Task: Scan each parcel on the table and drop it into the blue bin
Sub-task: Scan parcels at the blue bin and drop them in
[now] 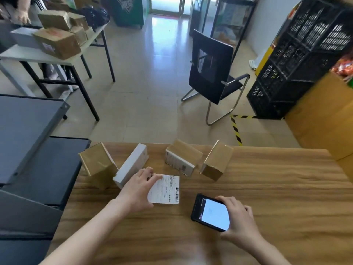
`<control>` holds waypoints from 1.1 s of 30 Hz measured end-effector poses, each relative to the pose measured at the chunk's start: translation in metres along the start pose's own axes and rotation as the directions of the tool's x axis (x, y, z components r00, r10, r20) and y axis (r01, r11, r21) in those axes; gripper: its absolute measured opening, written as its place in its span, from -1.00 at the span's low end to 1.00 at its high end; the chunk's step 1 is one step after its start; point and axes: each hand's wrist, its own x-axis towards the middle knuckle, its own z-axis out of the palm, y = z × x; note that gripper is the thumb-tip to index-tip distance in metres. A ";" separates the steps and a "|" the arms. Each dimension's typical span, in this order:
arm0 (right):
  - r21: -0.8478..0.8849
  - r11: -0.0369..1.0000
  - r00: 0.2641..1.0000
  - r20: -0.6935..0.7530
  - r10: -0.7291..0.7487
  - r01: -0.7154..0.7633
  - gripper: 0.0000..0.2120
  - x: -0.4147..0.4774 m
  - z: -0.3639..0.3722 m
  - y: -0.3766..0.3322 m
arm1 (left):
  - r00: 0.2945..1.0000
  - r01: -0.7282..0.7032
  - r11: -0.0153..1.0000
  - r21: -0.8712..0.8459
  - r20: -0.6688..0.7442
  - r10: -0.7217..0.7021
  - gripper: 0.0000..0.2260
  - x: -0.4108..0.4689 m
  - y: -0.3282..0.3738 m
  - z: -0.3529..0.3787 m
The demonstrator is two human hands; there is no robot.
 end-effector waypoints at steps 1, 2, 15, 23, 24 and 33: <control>-0.020 1.000 1.000 -0.005 0.002 -0.002 -0.16 -0.001 -0.001 -0.001 | 1.000 -0.017 1.000 0.005 0.000 0.017 -0.18 -0.001 -0.001 -0.001; -0.041 0.999 1.000 -0.007 0.004 -0.004 -0.16 -0.003 -0.002 -0.001 | 1.000 -0.031 0.999 0.014 0.001 0.031 -0.18 -0.003 -0.001 -0.002; -0.103 0.994 0.999 -0.037 0.031 -0.035 -0.08 -0.019 -0.006 -0.007 | 0.998 -0.062 0.996 0.069 0.024 0.060 -0.16 -0.009 0.002 -0.011; -0.109 0.993 0.997 -0.063 0.040 -0.047 -0.10 -0.033 -0.006 -0.002 | 0.993 -0.114 0.990 0.087 0.018 0.113 -0.19 -0.014 0.010 -0.009; -0.113 0.992 0.997 -0.067 0.041 -0.049 -0.11 -0.036 -0.006 -0.001 | 0.993 -0.122 0.988 0.091 0.019 0.120 -0.19 -0.014 0.012 -0.009; -0.003 0.993 0.987 -0.112 0.117 -0.118 -0.13 -0.075 -0.004 0.040 | 0.993 -0.117 0.991 0.069 0.018 0.116 -0.17 -0.021 0.057 -0.012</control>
